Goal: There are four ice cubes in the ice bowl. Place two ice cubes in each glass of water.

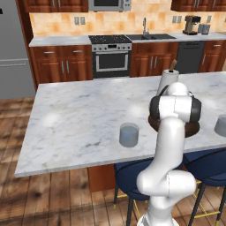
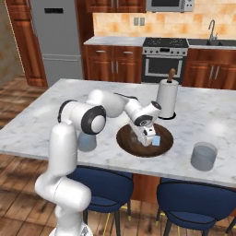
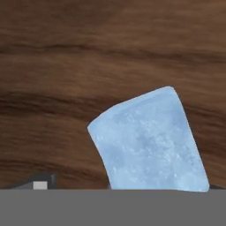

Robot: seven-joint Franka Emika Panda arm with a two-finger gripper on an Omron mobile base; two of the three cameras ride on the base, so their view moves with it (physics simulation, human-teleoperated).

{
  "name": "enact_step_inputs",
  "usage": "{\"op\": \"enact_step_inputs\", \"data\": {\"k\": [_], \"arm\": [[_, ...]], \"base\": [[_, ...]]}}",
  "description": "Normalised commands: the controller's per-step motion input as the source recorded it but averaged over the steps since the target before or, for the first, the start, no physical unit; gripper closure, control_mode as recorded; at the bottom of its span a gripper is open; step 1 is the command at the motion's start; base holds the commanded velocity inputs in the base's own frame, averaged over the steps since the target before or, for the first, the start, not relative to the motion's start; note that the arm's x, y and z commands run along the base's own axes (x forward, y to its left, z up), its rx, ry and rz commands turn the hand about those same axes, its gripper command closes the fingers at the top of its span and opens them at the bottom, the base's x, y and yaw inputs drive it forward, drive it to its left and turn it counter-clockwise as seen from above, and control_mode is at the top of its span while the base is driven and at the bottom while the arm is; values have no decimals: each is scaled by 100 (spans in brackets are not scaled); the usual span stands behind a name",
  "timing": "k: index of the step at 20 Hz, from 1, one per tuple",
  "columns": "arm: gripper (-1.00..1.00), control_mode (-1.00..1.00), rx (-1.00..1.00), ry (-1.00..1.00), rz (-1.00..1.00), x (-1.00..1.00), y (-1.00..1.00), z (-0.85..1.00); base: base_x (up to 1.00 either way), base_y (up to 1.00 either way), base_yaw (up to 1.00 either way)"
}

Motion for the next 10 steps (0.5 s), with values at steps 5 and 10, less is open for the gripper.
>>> {"op": "enact_step_inputs", "data": {"k": [5,10], "arm": [[100,-100,4,2,-8,-4,1,-28],[100,-100,5,2,-7,-5,1,-32]], "base": [[0,0,0],[0,0,0]]}}
